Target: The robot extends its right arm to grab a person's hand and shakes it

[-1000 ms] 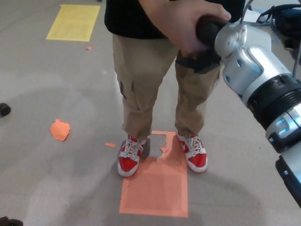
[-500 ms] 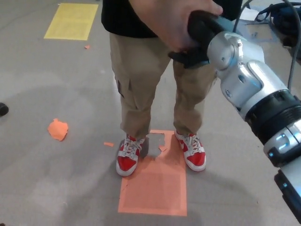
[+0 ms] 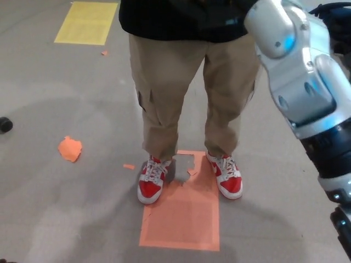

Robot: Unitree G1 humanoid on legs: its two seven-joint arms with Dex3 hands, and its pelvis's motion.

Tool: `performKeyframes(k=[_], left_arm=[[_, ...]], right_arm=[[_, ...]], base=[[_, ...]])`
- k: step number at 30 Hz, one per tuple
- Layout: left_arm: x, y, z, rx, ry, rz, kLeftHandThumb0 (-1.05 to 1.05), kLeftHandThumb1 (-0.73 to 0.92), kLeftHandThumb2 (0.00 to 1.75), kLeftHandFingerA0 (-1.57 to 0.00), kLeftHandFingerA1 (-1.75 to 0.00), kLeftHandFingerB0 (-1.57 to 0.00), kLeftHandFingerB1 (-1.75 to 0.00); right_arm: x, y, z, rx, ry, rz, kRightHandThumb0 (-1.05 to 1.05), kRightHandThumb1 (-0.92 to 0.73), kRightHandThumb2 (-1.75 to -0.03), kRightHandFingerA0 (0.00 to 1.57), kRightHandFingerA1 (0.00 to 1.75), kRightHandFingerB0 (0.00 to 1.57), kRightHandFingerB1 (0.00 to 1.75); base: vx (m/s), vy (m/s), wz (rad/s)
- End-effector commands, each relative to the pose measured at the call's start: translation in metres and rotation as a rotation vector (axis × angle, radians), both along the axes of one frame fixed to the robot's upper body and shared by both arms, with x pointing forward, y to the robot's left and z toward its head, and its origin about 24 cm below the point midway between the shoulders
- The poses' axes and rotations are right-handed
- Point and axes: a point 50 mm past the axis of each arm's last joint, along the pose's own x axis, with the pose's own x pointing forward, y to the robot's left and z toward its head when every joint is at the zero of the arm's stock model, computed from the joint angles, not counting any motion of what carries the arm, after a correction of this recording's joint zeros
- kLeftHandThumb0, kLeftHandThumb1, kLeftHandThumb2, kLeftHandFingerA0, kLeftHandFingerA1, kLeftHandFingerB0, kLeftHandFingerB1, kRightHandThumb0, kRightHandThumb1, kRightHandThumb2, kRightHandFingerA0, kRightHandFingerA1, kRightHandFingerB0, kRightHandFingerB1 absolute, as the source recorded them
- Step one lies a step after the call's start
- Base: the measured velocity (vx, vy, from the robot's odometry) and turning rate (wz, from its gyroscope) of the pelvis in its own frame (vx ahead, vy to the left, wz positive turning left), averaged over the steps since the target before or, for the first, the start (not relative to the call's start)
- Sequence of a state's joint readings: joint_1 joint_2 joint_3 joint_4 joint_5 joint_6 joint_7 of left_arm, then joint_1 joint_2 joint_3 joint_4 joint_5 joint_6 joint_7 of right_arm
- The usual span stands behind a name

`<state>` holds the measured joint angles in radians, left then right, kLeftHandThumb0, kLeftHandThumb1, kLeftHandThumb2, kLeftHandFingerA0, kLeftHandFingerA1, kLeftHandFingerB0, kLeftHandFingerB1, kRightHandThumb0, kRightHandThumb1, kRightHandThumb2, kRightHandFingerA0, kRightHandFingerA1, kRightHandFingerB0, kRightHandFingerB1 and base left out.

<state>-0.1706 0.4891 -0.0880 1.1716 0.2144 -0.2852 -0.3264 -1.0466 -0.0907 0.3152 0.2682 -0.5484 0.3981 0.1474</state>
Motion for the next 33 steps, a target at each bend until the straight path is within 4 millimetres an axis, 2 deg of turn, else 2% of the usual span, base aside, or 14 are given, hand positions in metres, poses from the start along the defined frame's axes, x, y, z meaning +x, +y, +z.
performKeyframes(k=[1, 3, 5, 9, 14, 16, 17, 21, 22, 25, 26, 28, 32, 33], left_arm=[[-0.003, 0.007, 0.005, 0.027, -0.007, -0.021, -0.32, 0.64, 1.15, -0.02, -0.47, -0.01, -0.46], [-0.002, 0.007, 0.005, 0.026, -0.005, -0.023, -0.64, 0.92, 0.72, -0.24, -0.36, -0.17, -0.31], [0.0, 0.007, 0.006, 0.015, -0.009, -0.018, -0.32, 0.63, 1.15, -0.02, -0.47, -0.01, -0.46], [0.002, 0.007, 0.007, 0.011, -0.014, -0.01, -0.32, 0.64, 1.15, -0.02, -0.47, 0.0, -0.46], [0.005, 0.008, 0.009, 0.016, -0.019, -0.007, -0.32, 0.65, 1.16, -0.01, -0.47, 0.0, -0.46], [0.005, 0.008, 0.009, 0.012, -0.022, -0.006, -0.31, 0.66, 1.16, -0.01, -0.47, 0.0, -0.46], [0.006, 0.008, 0.009, 0.017, -0.023, -0.008, -0.59, 0.92, 0.72, -0.22, -0.35, -0.18, -0.31], [0.007, 0.007, 0.009, 0.021, -0.026, 0.001, -0.62, 0.92, 0.7, -0.23, -0.35, -0.17, -0.3], [0.007, 0.007, 0.009, 0.014, -0.029, 0.005, -0.32, 0.64, 1.15, -0.01, -0.47, 0.0, -0.46], [0.005, 0.007, 0.009, -0.001, -0.039, 0.004, -0.32, 0.65, 1.15, -0.01, -0.47, -0.01, -0.46], [0.006, 0.007, 0.008, 0.004, -0.042, 0.012, -0.61, 0.92, 0.69, -0.23, -0.34, -0.2, -0.3], [0.005, 0.007, 0.008, 0.03, -0.019, -0.01, -0.33, 0.63, 1.15, -0.01, -0.47, 0.0, -0.46], [-0.001, 0.008, 0.005, 0.024, -0.001, -0.007, -0.69, 0.8, 1.1, -0.07, -0.44, -0.03, -0.37], [-0.002, 0.008, 0.006, 0.009, -0.01, -0.001, -0.66, 0.92, 0.77, -0.08, -0.3, -0.05, -0.25]], right_arm=[[0.026, -0.021, -0.05, -0.05, 0.201, -0.133, -0.13, -0.65, -0.59, 0.88, 0.57, 0.46, 0.42], [0.031, -0.022, -0.063, -0.061, 0.251, -0.148, -0.13, -0.67, -0.59, 0.84, 0.56, 0.47, 0.42], [0.038, -0.027, -0.097, -0.09, 0.357, -0.169, -0.17, -0.69, -0.6, 0.93, 0.62, 0.47, 0.43], [0.039, -0.028, -0.122, -0.124, 0.43, -0.167, -0.16, -0.58, -0.56, 0.5, 0.48, 0.49, 0.44], [0.042, -0.025, -0.116, -0.109, 0.406, -0.155, -0.18, -0.7, -0.6, 0.62, 0.49, 0.46, 0.42], [0.042, -0.02, -0.103, -0.095, 0.357, -0.138, -0.2, -0.74, -0.62, 0.77, 0.56, 0.48, 0.42], [0.042, -0.019, -0.099, -0.086, 0.34, -0.134, -0.19, -0.77, -0.62, 0.84, 0.58, 0.49, 0.42], [0.032, -0.01, -0.053, -0.031, 0.18, -0.071, -0.19, -0.64, -0.6, 0.97, 0.62, 0.47, 0.42], [0.023, -0.007, -0.032, -0.012, 0.112, -0.039, -0.19, -0.71, -0.62, 1.02, 0.6, 0.45, 0.4], [-0.001, -0.002, 0.006, 0.05, -0.011, 0.012, -0.21, -0.77, -0.64, 1.04, 0.6, 0.46, 0.4], [-0.011, -0.002, 0.02, 0.071, -0.061, 0.038, -0.21, -0.81, -0.64, 1.01, 0.6, 0.45, 0.4], [-0.038, -0.002, 0.053, 0.159, -0.197, 0.123, -0.17, -0.83, -0.65, 0.97, 0.8, 0.46, 0.39], [-0.076, -0.007, 0.09, 0.165, -0.348, 0.142, -0.23, -0.81, -0.65, 1.16, 0.69, 0.49, 0.41], [-0.081, -0.009, 0.093, 0.164, -0.369, 0.144, -0.22, -0.8, -0.65, 1.17, 0.69, 0.51, 0.42]], base=[[0.0, 0.0, 0.0], [0.0, 0.0, 0.0], [0.0, 0.0, 0.0], [0.0, 0.0, 0.0], [0.0, 0.0, 0.0], [0.0, 0.0, 0.0], [0.0, 0.0, 0.0], [0.0, 0.0, 0.0], [0.0, 0.0, 0.0], [0.0, 0.0, 0.0], [0.0, 0.0, 0.0], [0.0, 0.0, 0.0], [0.0, 0.0, 0.0], [0.0, 0.0, 0.0]])
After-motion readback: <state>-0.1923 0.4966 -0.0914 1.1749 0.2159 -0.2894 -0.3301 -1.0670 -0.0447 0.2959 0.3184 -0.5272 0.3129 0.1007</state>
